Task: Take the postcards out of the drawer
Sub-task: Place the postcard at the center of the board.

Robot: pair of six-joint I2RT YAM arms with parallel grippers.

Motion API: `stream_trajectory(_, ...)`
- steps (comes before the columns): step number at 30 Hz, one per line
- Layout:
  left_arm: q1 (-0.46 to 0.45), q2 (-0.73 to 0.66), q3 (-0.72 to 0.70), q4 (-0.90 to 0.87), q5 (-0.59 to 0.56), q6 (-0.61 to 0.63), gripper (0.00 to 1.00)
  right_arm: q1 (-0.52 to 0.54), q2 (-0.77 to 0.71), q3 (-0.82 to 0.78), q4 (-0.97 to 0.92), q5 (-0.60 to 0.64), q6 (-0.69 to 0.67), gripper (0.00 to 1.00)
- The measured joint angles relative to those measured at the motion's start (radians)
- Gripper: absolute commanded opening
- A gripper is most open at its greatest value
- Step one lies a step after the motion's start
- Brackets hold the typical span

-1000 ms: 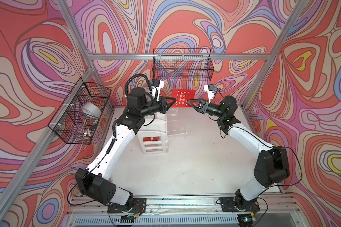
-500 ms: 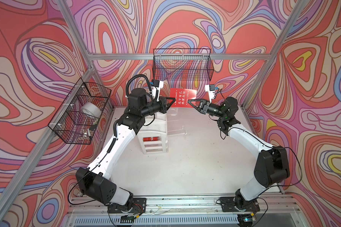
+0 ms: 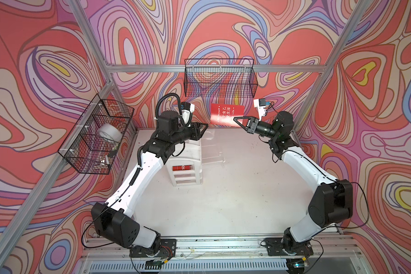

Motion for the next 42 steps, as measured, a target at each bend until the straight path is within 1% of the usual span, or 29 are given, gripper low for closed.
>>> stream_trajectory(3, 0.021, -0.023, -0.011, -0.033, -0.023, 0.003, 0.37, -0.047, -0.001, 0.038, -0.093, -0.003, -0.035, 0.0)
stream_trajectory(7, 0.098, -0.075, -0.044, -0.064, -0.024, -0.006, 0.37, -0.134, 0.005, 0.065, -0.205, -0.011, -0.063, 0.0)
stream_trajectory(10, 0.153, -0.11, -0.059, -0.098, -0.043, -0.009, 0.38, -0.177, 0.036, 0.08, -0.283, -0.003, -0.096, 0.0)
stream_trajectory(16, 0.19, -0.158, -0.062, -0.175, -0.09, 0.004, 0.38, -0.181, 0.154, 0.087, -0.415, 0.04, -0.168, 0.0)
stream_trajectory(21, 0.221, -0.181, -0.086, -0.202, -0.103, 0.006, 0.38, -0.179, 0.274, 0.088, -0.469, 0.075, -0.205, 0.0)
stream_trajectory(25, 0.254, -0.199, -0.134, -0.208, -0.1, -0.003, 0.38, -0.179, 0.36, 0.088, -0.491, 0.093, -0.227, 0.0)
stream_trajectory(28, 0.268, -0.199, -0.14, -0.213, -0.097, -0.01, 0.38, -0.179, 0.406, 0.088, -0.491, 0.097, -0.227, 0.0)
stream_trajectory(36, 0.271, -0.184, -0.14, -0.212, -0.084, -0.022, 0.38, -0.174, 0.463, 0.073, -0.42, 0.097, -0.185, 0.01)
stream_trajectory(42, 0.272, -0.171, -0.142, -0.213, -0.077, -0.027, 0.38, -0.156, 0.532, 0.073, -0.374, 0.097, -0.144, 0.02)
